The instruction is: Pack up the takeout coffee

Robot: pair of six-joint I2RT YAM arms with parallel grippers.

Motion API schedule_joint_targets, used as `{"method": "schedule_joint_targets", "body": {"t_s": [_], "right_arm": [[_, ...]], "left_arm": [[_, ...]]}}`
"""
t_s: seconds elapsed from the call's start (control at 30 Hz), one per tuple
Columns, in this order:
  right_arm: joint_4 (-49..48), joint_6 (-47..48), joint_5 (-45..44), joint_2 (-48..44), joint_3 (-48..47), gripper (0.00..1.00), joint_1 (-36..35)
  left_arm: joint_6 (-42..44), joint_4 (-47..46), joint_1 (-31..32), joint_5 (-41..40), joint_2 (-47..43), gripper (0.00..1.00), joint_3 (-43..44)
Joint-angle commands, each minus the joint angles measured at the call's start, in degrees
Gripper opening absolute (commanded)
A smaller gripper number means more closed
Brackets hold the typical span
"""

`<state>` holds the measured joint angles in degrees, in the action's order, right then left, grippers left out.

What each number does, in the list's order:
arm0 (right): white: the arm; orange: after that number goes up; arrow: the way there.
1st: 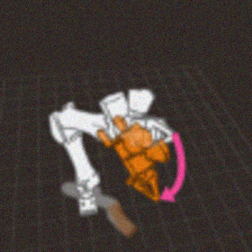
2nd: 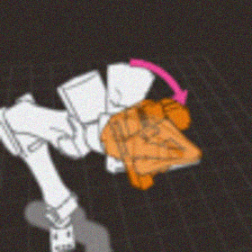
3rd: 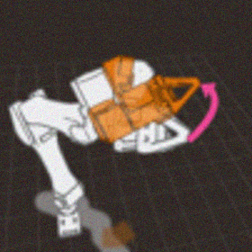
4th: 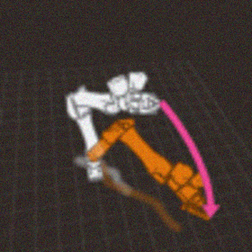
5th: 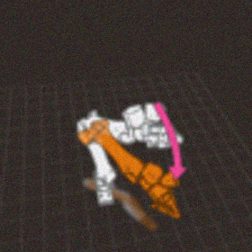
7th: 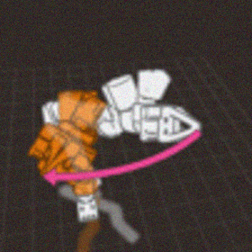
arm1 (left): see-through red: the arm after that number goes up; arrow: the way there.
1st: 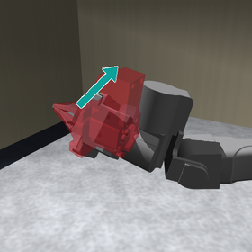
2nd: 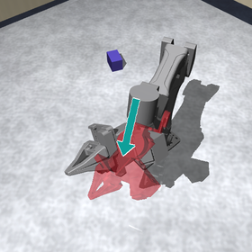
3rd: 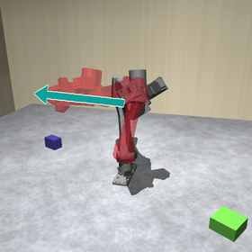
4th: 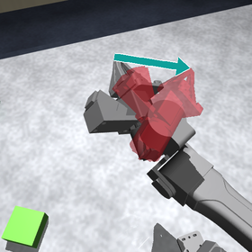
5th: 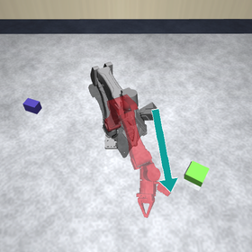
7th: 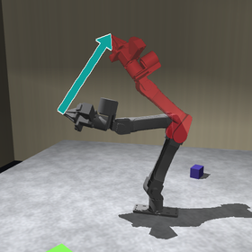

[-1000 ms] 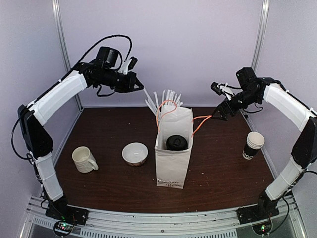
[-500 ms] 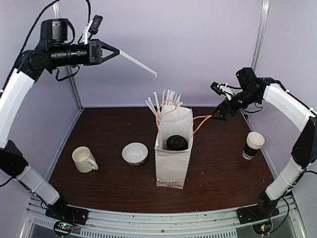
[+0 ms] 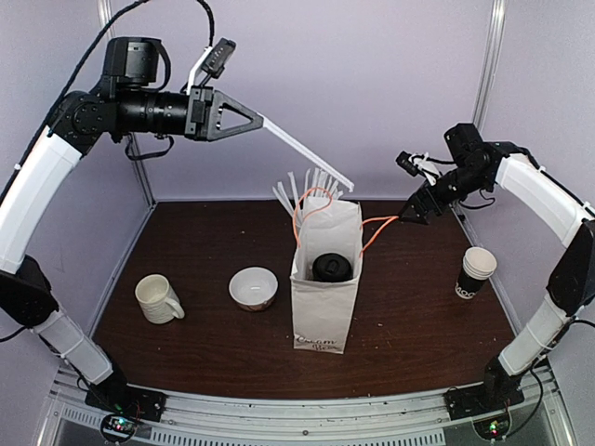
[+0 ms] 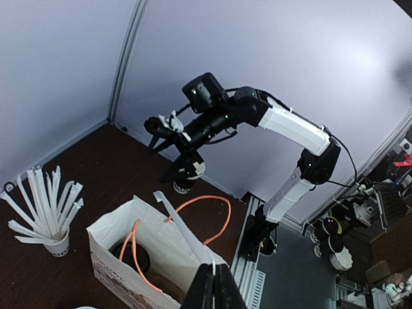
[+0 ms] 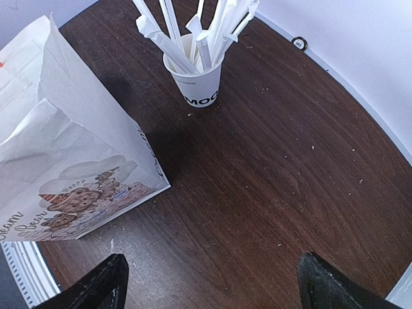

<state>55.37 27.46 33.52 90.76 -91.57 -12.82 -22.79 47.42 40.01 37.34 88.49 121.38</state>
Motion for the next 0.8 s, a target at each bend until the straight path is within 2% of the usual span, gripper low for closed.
{"method": "schedule_joint_targets", "body": {"t_s": [0.0, 0.2, 0.53, 0.7, 0.77], "right_arm": [[2.4, 1.2, -1.1, -0.2, -2.8, 0.95, 0.4], [3.3, 1.3, -1.5, -0.8, -3.4, 0.95, 0.4], [3.6, 0.9, -1.4, -1.2, -4.0, 0.97, 0.4], [5.4, 0.2, -4.1, -2.0, -8.8, 0.99, 0.4], [6.4, 0.0, -5.6, -2.2, -13.3, 1.00, 0.4]], "left_arm": [[2.9, 4.4, 3.9, 0.6, 1.5, 0.00, 1.7], [7.3, 11.3, 8.0, -4.9, 3.9, 0.00, 2.9], [7.9, 14.7, 8.6, -8.1, 5.8, 0.00, 4.1], [7.1, 13.5, 9.1, -5.7, 9.8, 0.05, 4.5], [5.9, 11.6, 9.5, -3.0, 12.2, 0.12, 4.5]]}}
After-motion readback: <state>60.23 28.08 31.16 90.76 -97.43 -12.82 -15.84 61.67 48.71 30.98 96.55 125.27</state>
